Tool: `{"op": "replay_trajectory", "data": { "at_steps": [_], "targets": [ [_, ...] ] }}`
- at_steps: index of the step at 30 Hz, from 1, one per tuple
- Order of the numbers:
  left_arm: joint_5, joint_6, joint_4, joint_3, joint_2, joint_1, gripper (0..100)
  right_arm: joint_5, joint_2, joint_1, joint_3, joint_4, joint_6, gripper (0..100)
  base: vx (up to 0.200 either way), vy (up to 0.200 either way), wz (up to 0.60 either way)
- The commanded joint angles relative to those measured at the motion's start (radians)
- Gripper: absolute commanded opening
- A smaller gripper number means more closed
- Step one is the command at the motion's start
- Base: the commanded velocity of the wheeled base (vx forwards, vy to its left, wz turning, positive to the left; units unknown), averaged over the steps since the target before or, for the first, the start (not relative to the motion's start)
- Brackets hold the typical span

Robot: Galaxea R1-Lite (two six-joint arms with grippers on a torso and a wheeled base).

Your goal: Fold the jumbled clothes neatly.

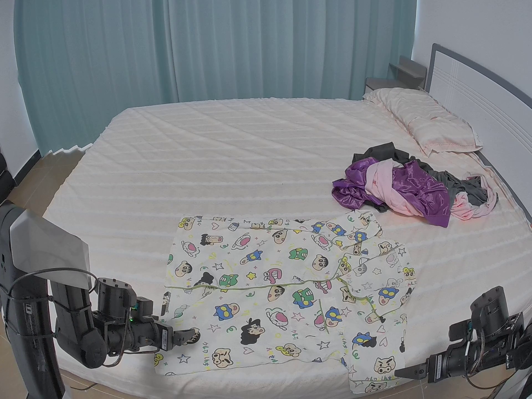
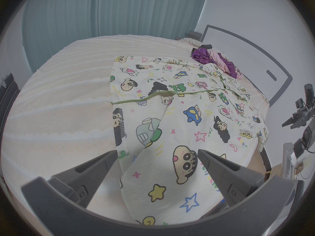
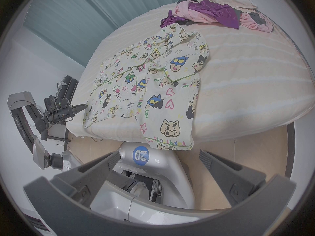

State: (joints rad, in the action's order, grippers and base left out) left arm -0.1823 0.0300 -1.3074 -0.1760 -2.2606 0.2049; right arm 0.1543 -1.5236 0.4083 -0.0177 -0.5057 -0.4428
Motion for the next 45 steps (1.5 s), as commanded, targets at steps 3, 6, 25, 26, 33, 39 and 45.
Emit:
{"op": "replay_trajectory", "data": {
  "at_steps": [3,6,25,26,33,39,45],
  "targets": [
    [0.001,-0.001,-0.018,-0.007,-0.043,0.005,100,0.001,0.008,0.000,0.018,0.001,-0.001,100,0.000,0.000,0.00],
    [0.001,0.001,-0.018,-0.010,-0.045,0.013,100,0.002,0.010,0.000,0.018,0.001,-0.001,100,0.000,0.000,0.00],
    [0.124,-0.001,-0.019,-0.037,-0.040,0.014,0,0.010,0.010,0.018,0.018,0.006,-0.007,100,0.000,0.000,0.00],
    [0.139,-0.001,-0.019,-0.034,-0.031,0.024,0,0.010,0.010,0.020,0.018,0.006,-0.007,100,0.000,0.000,0.00],
    [0.192,0.001,-0.019,-0.025,0.004,0.130,0,0.010,0.014,0.020,0.018,0.018,-0.002,100,0.000,0.000,0.00],
    [0.268,0.005,-0.018,-0.022,-0.008,0.263,0,0.010,0.017,0.021,0.018,0.019,-0.001,100,0.000,0.000,0.00],
    [0.311,0.011,-0.018,-0.013,-0.019,0.399,0,0.016,0.053,0.027,0.018,0.052,0.004,100,0.000,0.000,0.00]
  ]
}}
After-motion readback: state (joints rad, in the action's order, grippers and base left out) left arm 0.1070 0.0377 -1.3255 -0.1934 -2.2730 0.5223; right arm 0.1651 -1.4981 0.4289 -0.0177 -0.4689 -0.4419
